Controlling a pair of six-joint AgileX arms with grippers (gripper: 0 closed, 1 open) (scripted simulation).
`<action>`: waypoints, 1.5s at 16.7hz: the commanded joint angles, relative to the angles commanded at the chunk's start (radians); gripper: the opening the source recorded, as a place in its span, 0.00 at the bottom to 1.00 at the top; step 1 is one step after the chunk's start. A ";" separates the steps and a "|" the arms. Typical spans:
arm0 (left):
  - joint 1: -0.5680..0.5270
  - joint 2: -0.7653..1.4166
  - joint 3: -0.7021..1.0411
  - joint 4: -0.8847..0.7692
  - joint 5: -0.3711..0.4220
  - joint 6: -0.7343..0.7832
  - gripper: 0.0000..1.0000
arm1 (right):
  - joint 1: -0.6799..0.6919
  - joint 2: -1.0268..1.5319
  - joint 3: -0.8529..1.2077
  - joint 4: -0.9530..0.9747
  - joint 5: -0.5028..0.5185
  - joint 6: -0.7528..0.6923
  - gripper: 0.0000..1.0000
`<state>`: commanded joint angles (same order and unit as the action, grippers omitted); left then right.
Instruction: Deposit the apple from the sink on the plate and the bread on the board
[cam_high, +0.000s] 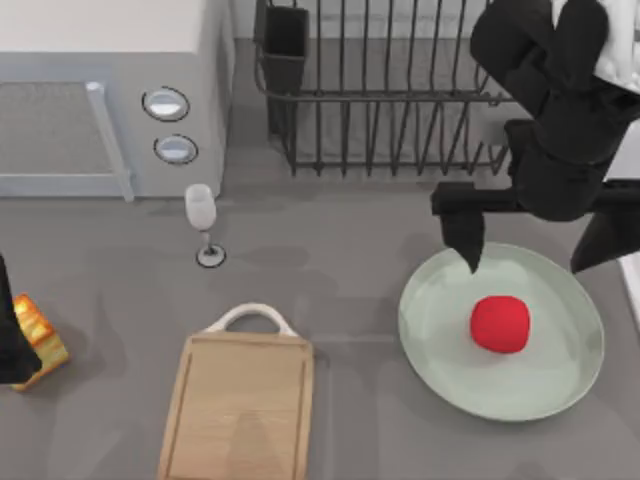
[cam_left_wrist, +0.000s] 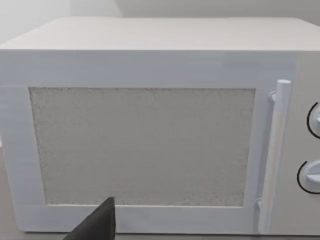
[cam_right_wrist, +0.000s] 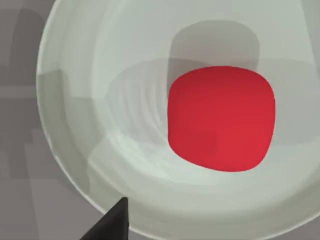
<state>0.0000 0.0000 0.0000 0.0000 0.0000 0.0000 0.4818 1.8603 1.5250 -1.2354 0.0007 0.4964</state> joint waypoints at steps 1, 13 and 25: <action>0.000 0.000 0.000 0.000 0.000 0.000 1.00 | 0.000 0.000 0.000 0.000 0.000 0.000 1.00; 0.000 0.000 0.000 0.000 0.000 0.000 1.00 | -0.076 -0.265 -0.233 0.193 0.000 -0.077 1.00; 0.000 0.000 0.000 0.000 0.000 0.000 1.00 | -0.366 -1.500 -1.183 0.939 0.000 -0.377 1.00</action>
<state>0.0000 0.0000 0.0000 0.0000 0.0000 0.0000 0.1158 0.3607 0.3418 -0.2963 0.0002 0.1198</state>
